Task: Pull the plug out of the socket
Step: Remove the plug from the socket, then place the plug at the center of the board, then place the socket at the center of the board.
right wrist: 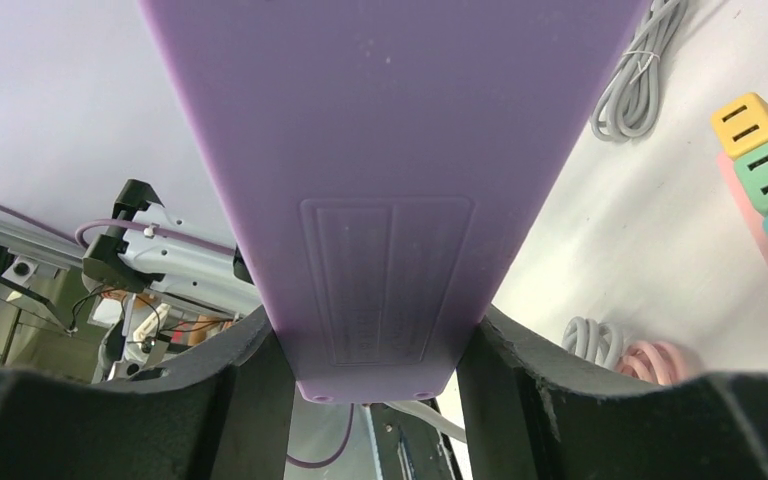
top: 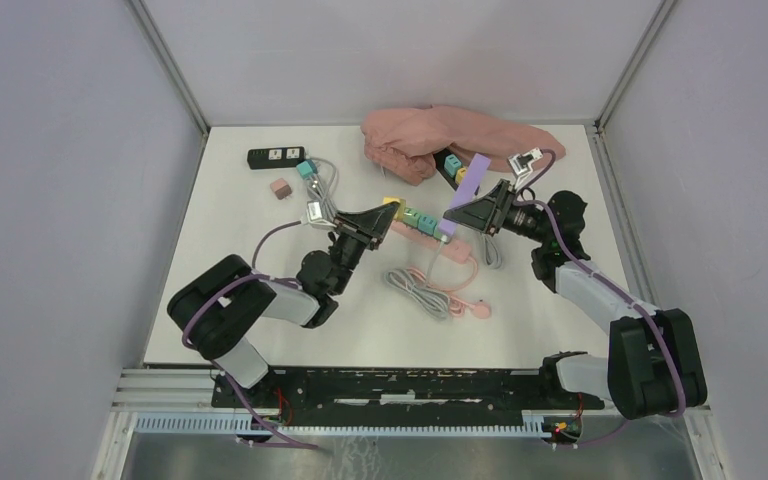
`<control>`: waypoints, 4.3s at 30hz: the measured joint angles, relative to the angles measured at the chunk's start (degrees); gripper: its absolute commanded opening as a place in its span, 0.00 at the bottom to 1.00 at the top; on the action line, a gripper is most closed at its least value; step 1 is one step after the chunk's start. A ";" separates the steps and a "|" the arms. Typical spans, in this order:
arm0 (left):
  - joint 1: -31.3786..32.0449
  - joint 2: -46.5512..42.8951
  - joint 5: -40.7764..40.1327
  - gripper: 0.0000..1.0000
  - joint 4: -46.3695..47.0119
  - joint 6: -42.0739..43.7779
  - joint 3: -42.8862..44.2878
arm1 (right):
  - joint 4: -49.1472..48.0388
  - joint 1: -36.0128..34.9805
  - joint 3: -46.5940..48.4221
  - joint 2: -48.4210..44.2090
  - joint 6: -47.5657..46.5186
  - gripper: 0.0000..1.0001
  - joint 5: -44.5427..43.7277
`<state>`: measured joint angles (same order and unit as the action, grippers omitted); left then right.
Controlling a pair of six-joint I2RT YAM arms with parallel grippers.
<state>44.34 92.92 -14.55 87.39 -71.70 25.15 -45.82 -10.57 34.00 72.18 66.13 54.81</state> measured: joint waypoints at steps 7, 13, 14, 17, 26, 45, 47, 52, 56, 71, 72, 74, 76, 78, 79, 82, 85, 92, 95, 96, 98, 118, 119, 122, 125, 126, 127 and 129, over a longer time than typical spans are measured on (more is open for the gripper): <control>-0.37 -2.64 -3.04 0.03 -0.02 0.70 -2.47 | -0.04 0.13 -0.02 0.02 -0.17 0.00 0.24; -1.46 -7.21 -3.78 0.03 0.04 3.26 -5.38 | 0.04 0.15 -0.02 0.02 -1.07 0.00 0.74; -1.55 -7.65 -3.91 0.03 0.04 3.87 -6.01 | 0.04 0.15 -0.02 0.04 -1.29 0.00 0.92; -1.90 -8.81 -4.13 0.03 -0.04 5.38 -8.02 | 0.11 0.15 -0.02 0.22 -2.05 0.00 1.84; -2.27 -21.35 -6.12 0.03 -14.29 10.16 -9.03 | 5.16 0.13 0.55 0.92 -7.78 0.00 5.11; -24.06 -31.58 -9.88 0.03 -64.63 26.45 -3.13 | 37.81 0.15 9.18 0.66 -36.52 0.00 12.26; -27.71 -27.89 -7.76 0.03 -64.81 25.22 -2.23 | 39.01 0.20 9.29 0.66 -37.64 0.00 12.28; -34.42 -17.33 -5.14 0.05 -65.72 18.23 1.11 | 40.79 0.20 9.29 0.68 -39.19 0.00 12.31; -37.99 -9.31 -4.17 0.07 -68.76 12.87 6.10 | 41.18 0.20 9.33 0.72 -39.60 0.00 12.35; -40.72 3.17 -4.83 0.28 -76.13 5.70 21.84 | 41.62 0.20 9.40 0.94 -40.11 0.00 12.50; -40.76 3.67 -4.85 0.31 -76.70 5.68 22.58 | 41.72 0.20 9.40 0.94 -40.13 0.00 12.50; -40.87 4.31 -4.83 0.34 -77.57 5.57 23.39 | 41.90 0.20 9.44 0.96 -40.19 0.00 12.50; -41.00 4.55 -4.83 0.39 -78.44 5.46 23.65 | 42.07 0.20 9.55 0.96 -40.33 0.00 12.50; -41.11 4.70 -4.83 0.45 -78.79 5.42 23.65 | 42.12 0.20 9.70 0.96 -40.44 0.00 12.50; -41.18 4.81 -4.83 0.46 -79.10 5.35 23.67 | 42.12 0.20 9.77 0.96 -40.50 0.00 12.52; -41.38 4.98 -4.83 0.58 -79.78 5.31 23.78 | 42.18 0.20 9.81 0.96 -40.50 0.00 12.52; -41.38 4.98 -4.83 0.67 -80.74 5.31 24.28 | 42.45 0.20 9.81 0.96 -40.50 0.00 12.63; -41.40 4.98 -4.57 0.79 -84.37 5.31 26.71 | 43.17 0.31 9.92 0.96 -40.65 0.00 12.85; -41.44 4.96 -3.28 0.82 -86.53 5.33 27.43 | 44.39 0.63 10.60 0.96 -41.55 0.00 13.20; -41.48 4.87 -2.80 0.83 -87.10 5.33 27.41 | 44.76 0.74 10.88 0.96 -41.92 0.00 13.27; -41.48 4.24 -1.07 0.83 -88.15 5.33 26.86 | 45.16 0.87 11.19 0.94 -42.40 0.00 13.38; -27.71 -25.49 21.31 0.85 -77.02 15.41 7.76 | 52.54 1.75 13.11 0.94 -49.92 0.01 16.31; -27.36 -27.08 24.22 0.85 -73.83 16.24 5.68 | 53.33 1.75 13.27 0.94 -50.71 0.01 16.57; -26.32 -30.93 30.12 0.89 -63.60 18.10 -0.26 | 55.39 1.75 13.81 0.94 -53.05 0.03 17.49; -24.41 -32.33 36.13 0.93 -49.68 18.38 -5.57 | 56.89 1.75 14.03 0.94 -54.99 0.03 18.43; -23.63 -32.17 37.59 0.94 -45.46 18.36 -6.71 | 57.37 1.75 14.05 0.94 -55.49 0.03 18.71; -22.69 -31.82 39.04 0.94 -41.16 18.34 -7.69 | 57.83 1.75 14.10 0.94 -56.06 0.03 18.93; -20.52 -30.16 41.75 0.96 -33.03 18.23 -8.66 | 58.90 1.75 14.29 0.94 -57.31 0.03 19.37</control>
<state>23.81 62.76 27.20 54.37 -53.47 16.49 13.08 -8.82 48.29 73.12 8.82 74.17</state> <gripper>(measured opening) 0.936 0.578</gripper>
